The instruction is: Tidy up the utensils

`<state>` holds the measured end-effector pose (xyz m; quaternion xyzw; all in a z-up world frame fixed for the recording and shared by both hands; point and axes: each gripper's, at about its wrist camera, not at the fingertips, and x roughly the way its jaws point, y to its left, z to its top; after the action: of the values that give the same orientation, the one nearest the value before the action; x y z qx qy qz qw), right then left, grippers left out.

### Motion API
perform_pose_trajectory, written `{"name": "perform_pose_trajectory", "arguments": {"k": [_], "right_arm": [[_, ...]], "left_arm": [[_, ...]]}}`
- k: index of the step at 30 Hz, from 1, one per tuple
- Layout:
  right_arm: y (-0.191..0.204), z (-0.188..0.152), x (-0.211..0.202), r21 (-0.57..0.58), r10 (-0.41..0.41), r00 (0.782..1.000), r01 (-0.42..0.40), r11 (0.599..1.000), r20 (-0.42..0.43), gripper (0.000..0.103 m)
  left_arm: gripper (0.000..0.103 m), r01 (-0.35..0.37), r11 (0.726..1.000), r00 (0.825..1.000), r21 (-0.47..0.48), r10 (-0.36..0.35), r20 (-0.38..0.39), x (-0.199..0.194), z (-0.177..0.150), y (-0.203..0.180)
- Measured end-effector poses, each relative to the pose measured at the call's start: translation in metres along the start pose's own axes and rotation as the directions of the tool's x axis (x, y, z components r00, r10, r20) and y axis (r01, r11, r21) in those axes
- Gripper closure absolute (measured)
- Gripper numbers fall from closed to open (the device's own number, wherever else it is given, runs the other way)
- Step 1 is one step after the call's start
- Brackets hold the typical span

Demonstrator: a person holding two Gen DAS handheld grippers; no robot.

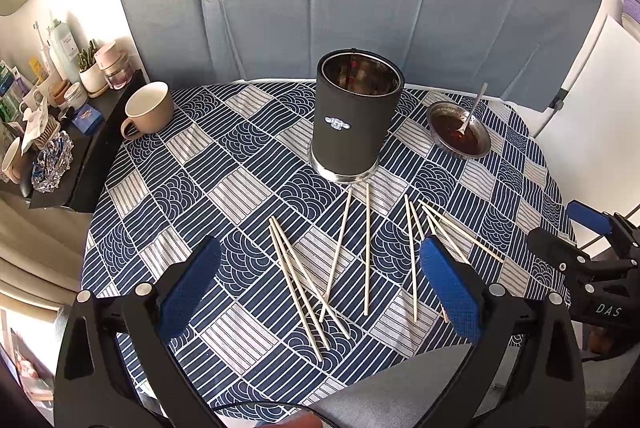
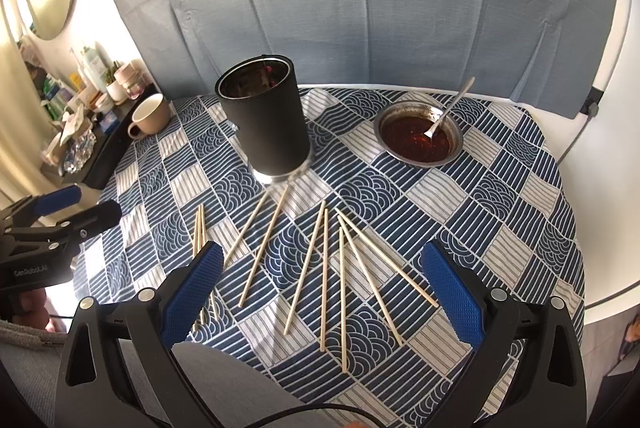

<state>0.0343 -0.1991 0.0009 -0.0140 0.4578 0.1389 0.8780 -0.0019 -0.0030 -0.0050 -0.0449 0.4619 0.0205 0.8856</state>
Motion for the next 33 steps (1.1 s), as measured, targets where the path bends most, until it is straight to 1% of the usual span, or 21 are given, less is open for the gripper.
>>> {"name": "perform_pose_trajectory", "arguments": {"k": [10, 17, 33], "right_arm": [[0.0, 0.0, 0.003, -0.004, -0.003, 1.0, 0.003, 1.0, -0.004, 0.008], [0.001, 0.001, 0.005, -0.008, 0.0, 1.0, 0.0, 1.0, -0.01, 0.008], [0.002, 0.001, 0.014, -0.019, 0.01, 0.999, -0.011, 1.0, -0.041, 0.008]], "left_arm": [[0.006, -0.006, 1.0, 1.0, 0.004, 0.006, 0.001, 0.0, 0.002, 0.0], [0.006, -0.002, 1.0, 1.0, 0.012, 0.002, -0.012, 0.003, 0.003, -0.001], [0.006, -0.008, 1.0, 0.999, -0.012, 0.007, -0.045, 0.011, 0.002, 0.002]]}}
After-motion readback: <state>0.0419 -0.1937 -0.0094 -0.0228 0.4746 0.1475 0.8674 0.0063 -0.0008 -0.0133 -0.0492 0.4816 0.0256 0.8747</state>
